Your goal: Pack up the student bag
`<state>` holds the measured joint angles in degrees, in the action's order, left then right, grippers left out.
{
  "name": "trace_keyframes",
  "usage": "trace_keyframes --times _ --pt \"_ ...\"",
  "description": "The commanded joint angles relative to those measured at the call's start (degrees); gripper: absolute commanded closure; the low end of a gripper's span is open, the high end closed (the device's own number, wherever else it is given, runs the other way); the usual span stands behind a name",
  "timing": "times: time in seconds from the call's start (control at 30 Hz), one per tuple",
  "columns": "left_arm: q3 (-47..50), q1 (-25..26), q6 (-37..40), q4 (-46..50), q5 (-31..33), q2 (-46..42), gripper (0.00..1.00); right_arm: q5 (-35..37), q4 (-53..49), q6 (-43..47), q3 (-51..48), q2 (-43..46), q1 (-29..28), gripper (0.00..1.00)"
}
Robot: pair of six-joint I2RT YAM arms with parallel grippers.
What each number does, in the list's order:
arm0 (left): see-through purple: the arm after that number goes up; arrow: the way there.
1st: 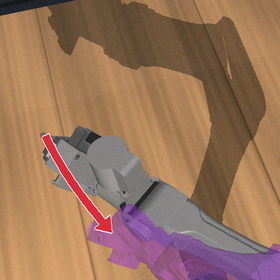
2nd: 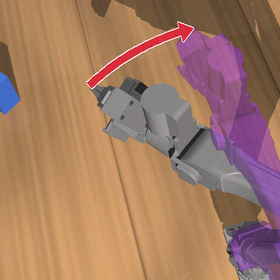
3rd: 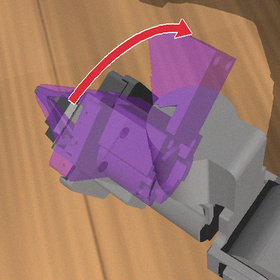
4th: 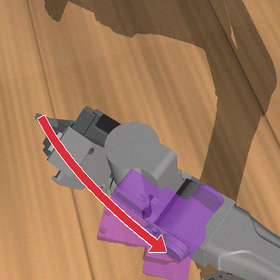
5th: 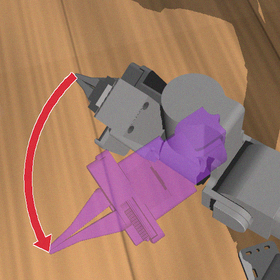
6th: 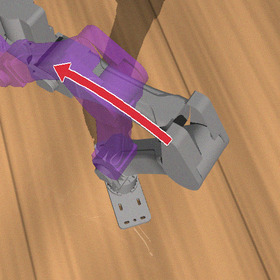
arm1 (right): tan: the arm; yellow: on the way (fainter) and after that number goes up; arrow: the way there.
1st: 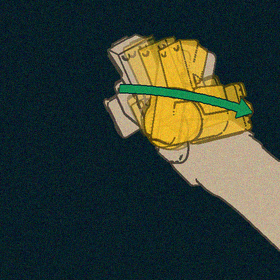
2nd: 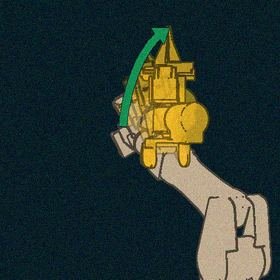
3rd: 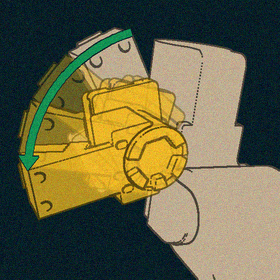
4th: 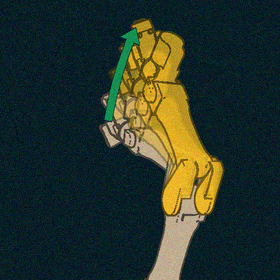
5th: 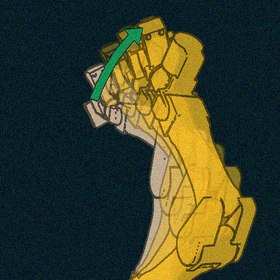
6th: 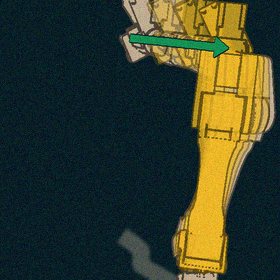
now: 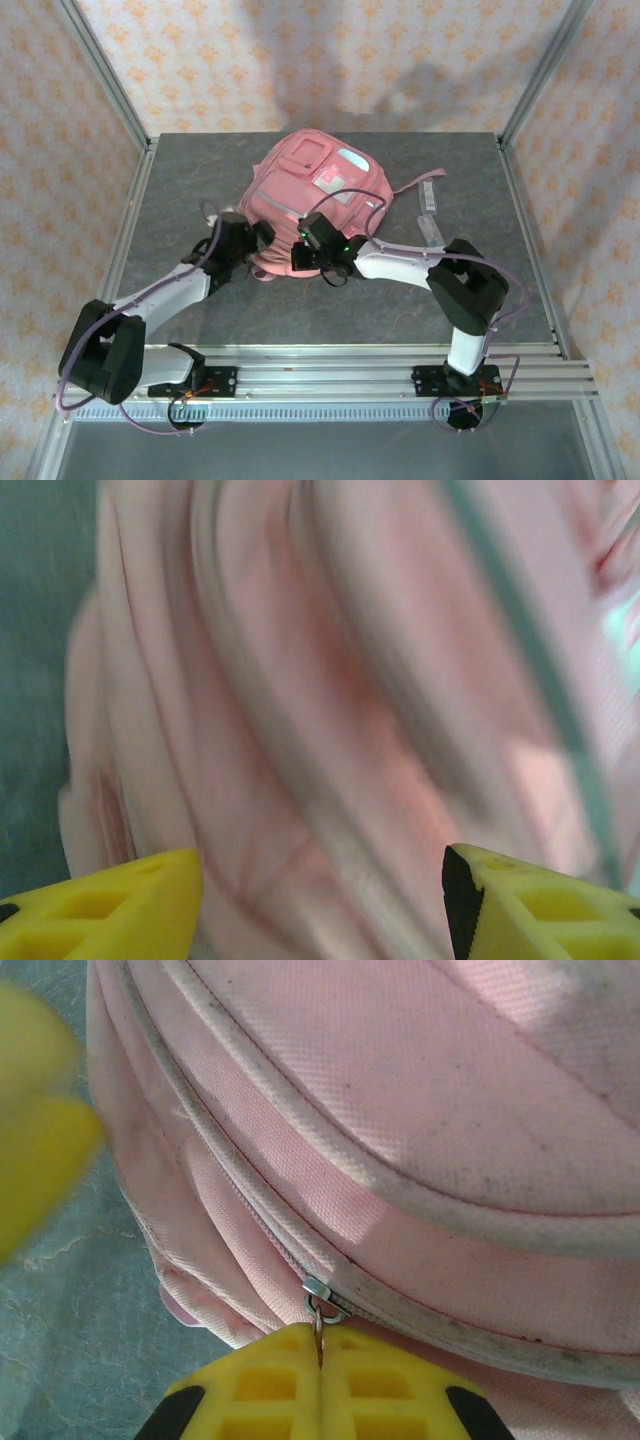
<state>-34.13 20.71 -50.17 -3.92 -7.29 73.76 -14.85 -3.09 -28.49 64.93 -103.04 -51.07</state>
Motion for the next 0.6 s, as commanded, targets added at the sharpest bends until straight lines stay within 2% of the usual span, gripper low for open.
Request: trace_keyframes --times 0.0,0.17,0.2,0.23,0.27,0.33,0.37,0.47,0.57 --pt "0.37 1.77 -4.80 -7.15 -0.14 2.44 0.34 -1.54 1.42 0.27 0.87 -0.78 -0.35 1.00" --pt "-2.82 3.31 -4.85 -11.87 0.46 10.09 0.34 -1.71 0.78 0.32 1.88 -1.49 -0.31 1.00" --pt "-3.62 3.37 -4.90 -11.61 0.88 11.67 0.35 -1.84 0.57 0.41 2.10 -1.59 -0.28 1.00" --pt "-4.36 3.37 -5.10 -11.53 1.25 13.32 0.41 -1.78 0.51 0.53 2.26 -1.68 -0.43 1.00" --pt "-4.78 3.29 -5.16 -11.89 1.38 14.90 0.54 -1.64 0.31 0.68 2.50 -1.65 -0.43 1.00" --pt "-5.28 2.94 -5.11 -12.22 1.28 17.23 0.91 -1.01 -0.70 1.29 2.93 -1.57 -0.43 1.00" --pt "-5.35 2.49 -5.40 -12.27 0.56 18.39 1.00 -0.15 -1.62 1.70 3.18 -1.48 -0.44 1.00" --pt "-4.05 1.21 -6.75 -14.09 -1.84 20.01 1.00 3.17 -4.54 3.06 2.65 -0.55 -0.09 1.00" --pt "-2.87 0.26 -6.68 -13.97 -1.68 19.58 1.00 4.95 -6.53 3.49 -0.11 1.26 1.74 1.00"
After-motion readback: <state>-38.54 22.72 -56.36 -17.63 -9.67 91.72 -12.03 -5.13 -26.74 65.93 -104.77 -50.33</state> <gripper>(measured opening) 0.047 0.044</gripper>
